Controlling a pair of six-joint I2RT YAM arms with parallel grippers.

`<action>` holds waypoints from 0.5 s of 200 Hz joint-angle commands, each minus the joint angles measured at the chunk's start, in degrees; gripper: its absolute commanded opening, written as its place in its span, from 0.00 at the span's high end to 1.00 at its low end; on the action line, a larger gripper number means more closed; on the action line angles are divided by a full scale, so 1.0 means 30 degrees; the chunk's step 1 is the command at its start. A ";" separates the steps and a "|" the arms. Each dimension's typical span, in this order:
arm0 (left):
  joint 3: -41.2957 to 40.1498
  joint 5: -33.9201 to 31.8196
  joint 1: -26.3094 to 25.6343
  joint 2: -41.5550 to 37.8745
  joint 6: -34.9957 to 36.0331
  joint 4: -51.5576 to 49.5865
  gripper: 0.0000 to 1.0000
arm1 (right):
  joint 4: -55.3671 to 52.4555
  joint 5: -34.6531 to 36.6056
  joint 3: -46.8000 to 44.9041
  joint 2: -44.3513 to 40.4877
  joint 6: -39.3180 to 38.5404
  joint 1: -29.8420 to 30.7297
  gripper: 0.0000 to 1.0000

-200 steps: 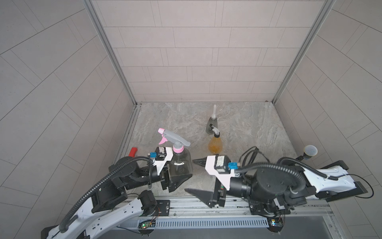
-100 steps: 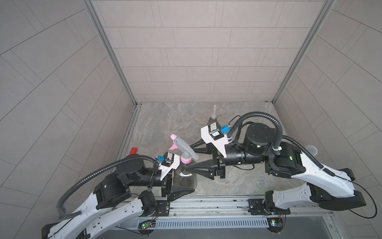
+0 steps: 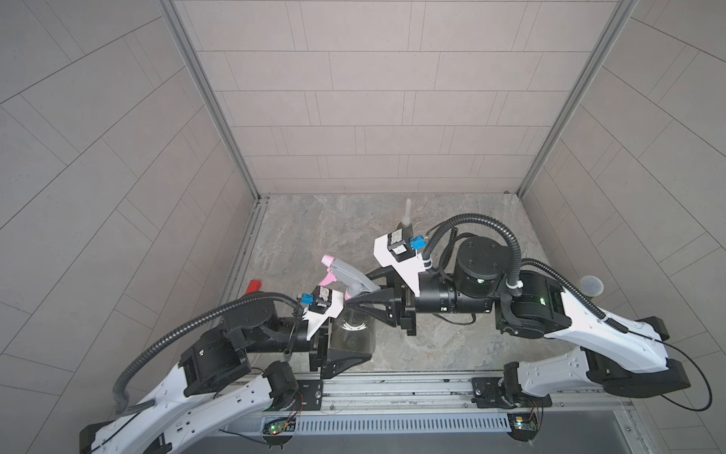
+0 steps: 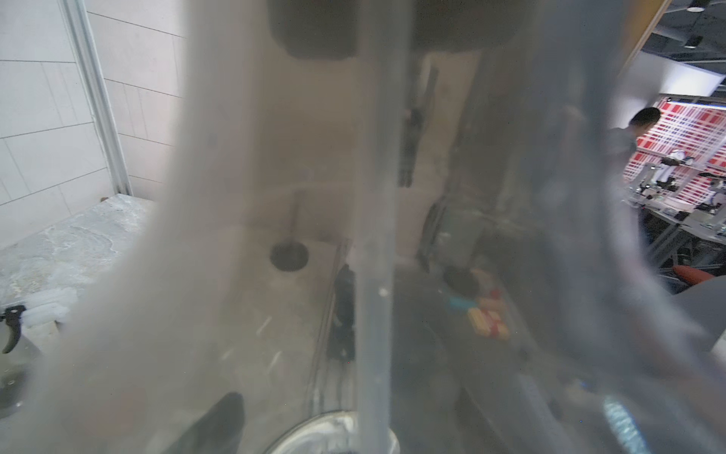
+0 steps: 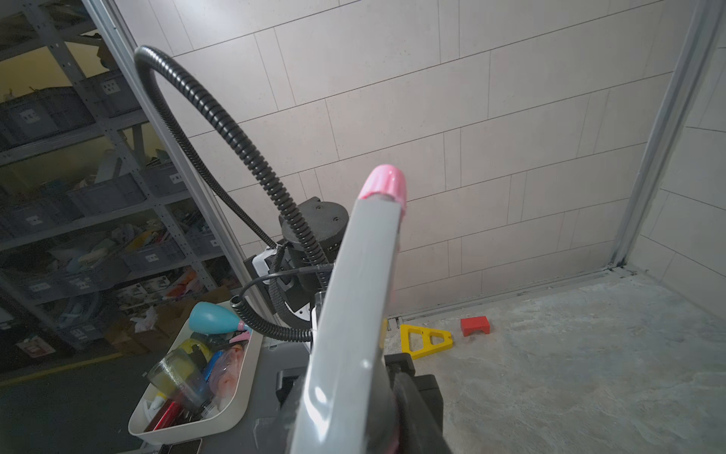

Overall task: Attach spray nozzles to spray bottles
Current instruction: Screw the spray nozzle on the spray bottle.

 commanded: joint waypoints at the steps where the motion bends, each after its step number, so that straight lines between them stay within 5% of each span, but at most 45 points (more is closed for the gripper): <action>1: 0.0203 -0.1948 0.0094 0.0005 0.0071 0.1074 1.00 | -0.0078 0.2270 -0.0026 0.0062 0.0290 0.1146 0.72; 57: 0.0032 -0.4299 0.0087 0.0252 0.0137 0.1625 1.00 | -0.2640 1.1404 0.2150 0.2178 -0.0139 0.4519 0.72; 100: -0.0040 -0.2930 0.0082 0.0112 0.0224 0.1348 1.00 | -0.1495 0.9755 0.0983 0.0210 -0.1437 0.4512 0.47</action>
